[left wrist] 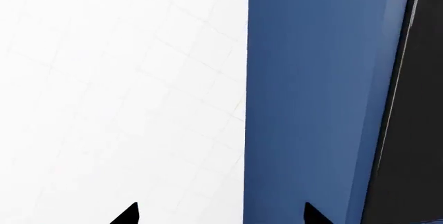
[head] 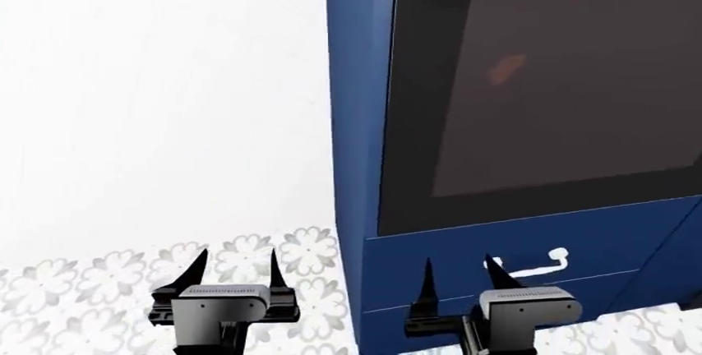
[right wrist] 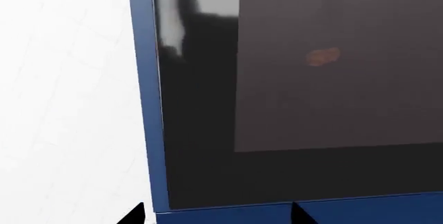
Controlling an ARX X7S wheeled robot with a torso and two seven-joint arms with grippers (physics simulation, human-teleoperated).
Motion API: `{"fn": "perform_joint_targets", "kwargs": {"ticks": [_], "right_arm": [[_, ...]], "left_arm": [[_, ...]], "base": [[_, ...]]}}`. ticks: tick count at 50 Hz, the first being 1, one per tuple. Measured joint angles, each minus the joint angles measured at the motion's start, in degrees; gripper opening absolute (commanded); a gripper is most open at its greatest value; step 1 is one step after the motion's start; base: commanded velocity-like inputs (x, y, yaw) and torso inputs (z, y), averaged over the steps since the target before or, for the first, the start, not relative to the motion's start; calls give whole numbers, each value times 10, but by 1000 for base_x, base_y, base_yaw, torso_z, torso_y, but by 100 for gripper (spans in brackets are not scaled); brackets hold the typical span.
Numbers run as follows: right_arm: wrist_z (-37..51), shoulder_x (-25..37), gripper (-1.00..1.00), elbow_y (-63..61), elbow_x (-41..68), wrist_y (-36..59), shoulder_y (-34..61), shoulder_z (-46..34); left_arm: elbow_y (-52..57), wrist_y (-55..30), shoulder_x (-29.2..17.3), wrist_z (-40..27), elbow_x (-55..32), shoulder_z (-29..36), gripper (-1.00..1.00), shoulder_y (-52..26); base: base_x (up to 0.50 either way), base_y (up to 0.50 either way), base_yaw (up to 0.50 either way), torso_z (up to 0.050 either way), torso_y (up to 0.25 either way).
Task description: Open the oven door
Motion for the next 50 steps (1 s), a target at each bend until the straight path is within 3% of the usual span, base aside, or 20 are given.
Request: {"fn": "perform_joint_targets", "kwargs": {"ticks": [50], "right_arm": [[9,16,100,-4,20,-6,-2,-9]], "left_arm": [[10,2,-9,-18,-10,15,100,1]], "base": [[0,0,-500,0,0]]}}
